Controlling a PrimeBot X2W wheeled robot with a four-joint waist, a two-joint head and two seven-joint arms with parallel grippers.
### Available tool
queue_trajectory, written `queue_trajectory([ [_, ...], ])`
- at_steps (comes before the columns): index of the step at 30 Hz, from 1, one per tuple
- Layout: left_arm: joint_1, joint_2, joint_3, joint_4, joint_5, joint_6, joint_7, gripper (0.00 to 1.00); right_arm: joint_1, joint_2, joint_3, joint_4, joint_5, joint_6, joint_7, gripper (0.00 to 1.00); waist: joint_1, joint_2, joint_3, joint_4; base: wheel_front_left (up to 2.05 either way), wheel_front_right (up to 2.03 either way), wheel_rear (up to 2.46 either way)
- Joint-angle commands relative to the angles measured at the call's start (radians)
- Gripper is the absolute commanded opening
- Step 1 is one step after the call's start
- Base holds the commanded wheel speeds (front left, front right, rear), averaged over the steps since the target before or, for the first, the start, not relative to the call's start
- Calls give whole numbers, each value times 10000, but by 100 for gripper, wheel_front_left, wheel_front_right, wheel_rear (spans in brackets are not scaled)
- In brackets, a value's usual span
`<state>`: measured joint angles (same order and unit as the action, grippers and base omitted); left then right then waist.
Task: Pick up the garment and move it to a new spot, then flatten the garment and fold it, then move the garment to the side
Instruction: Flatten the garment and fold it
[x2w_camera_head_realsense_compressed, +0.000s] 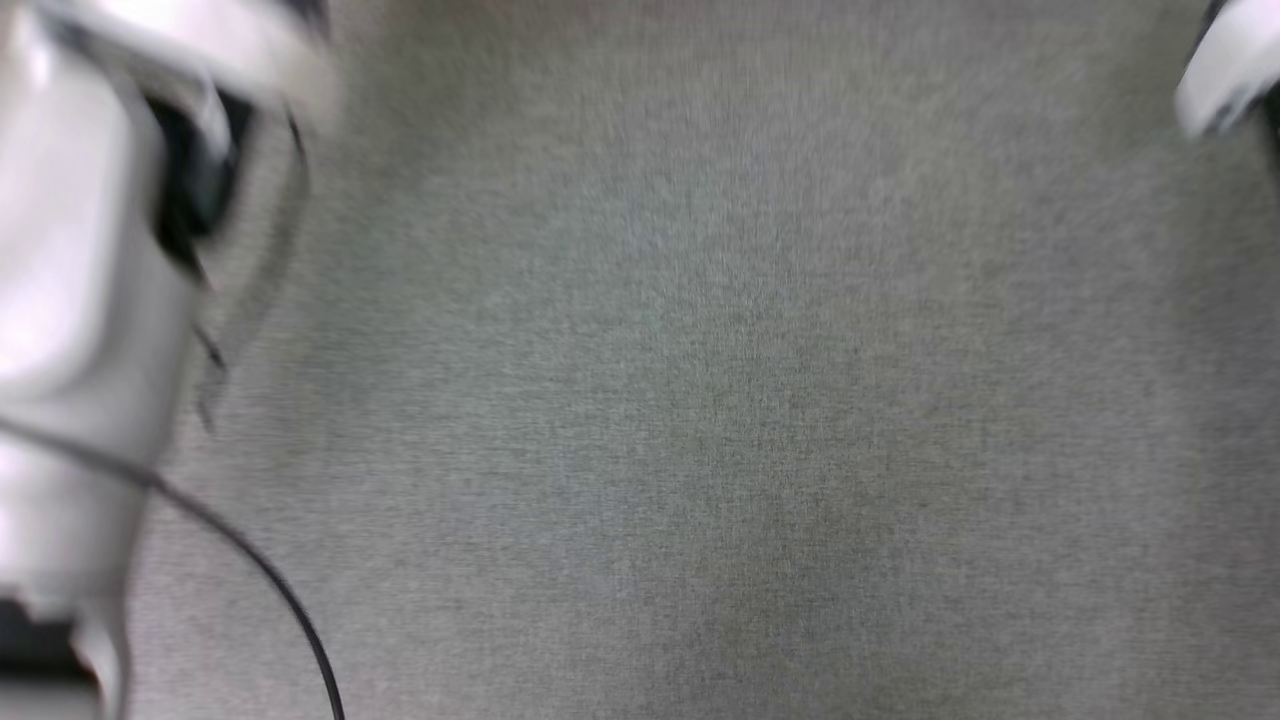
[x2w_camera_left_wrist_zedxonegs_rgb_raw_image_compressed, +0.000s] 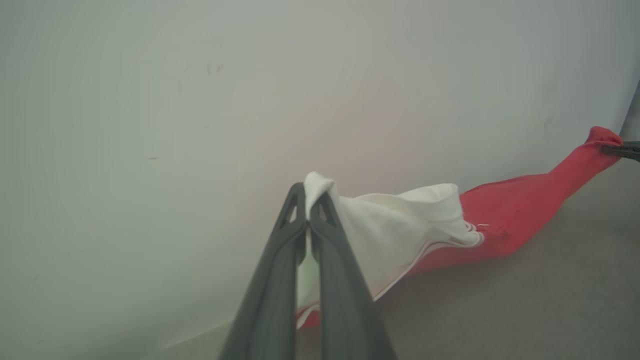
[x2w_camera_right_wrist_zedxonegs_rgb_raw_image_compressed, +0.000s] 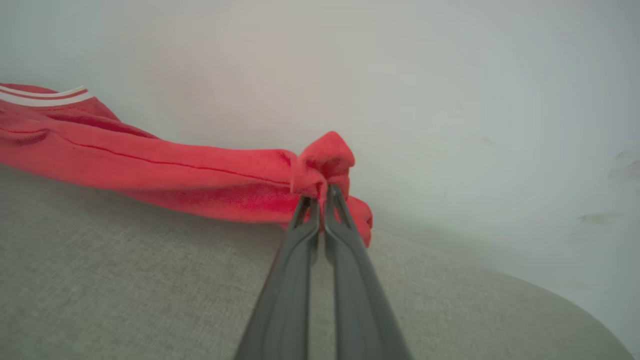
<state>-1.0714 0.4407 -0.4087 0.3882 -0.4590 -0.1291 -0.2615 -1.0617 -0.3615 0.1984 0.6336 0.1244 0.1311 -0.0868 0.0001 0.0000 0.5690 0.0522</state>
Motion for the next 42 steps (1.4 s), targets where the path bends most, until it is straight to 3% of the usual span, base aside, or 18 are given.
queue_trajectory([
  [1,709,-48,44,-174,92,-1,-48,0,481,-69,174,95,131,-7,-6,0,-1,0,-704,103,0,0,0],
  [11,5540,246,-95,-1195,-60,149,-47,0,3348,-733,1249,118,2172,-7,43,0,-1,0,-2603,297,0,0,0],
  [18,7965,888,-247,-2114,-408,414,454,0,5124,-1069,1485,-350,3382,-8,212,0,-1,0,-3615,363,0,0,0],
  [32,11671,1620,-589,-4225,-1608,961,1865,0,9106,-1851,1116,-2408,4498,-10,1072,0,-1,0,-5042,241,0,0,0],
  [42,13261,2194,-960,-5191,-2401,914,2942,0,11483,-2185,418,-4409,5023,-7,2397,0,-1,0,-5276,168,0,0,0],
])
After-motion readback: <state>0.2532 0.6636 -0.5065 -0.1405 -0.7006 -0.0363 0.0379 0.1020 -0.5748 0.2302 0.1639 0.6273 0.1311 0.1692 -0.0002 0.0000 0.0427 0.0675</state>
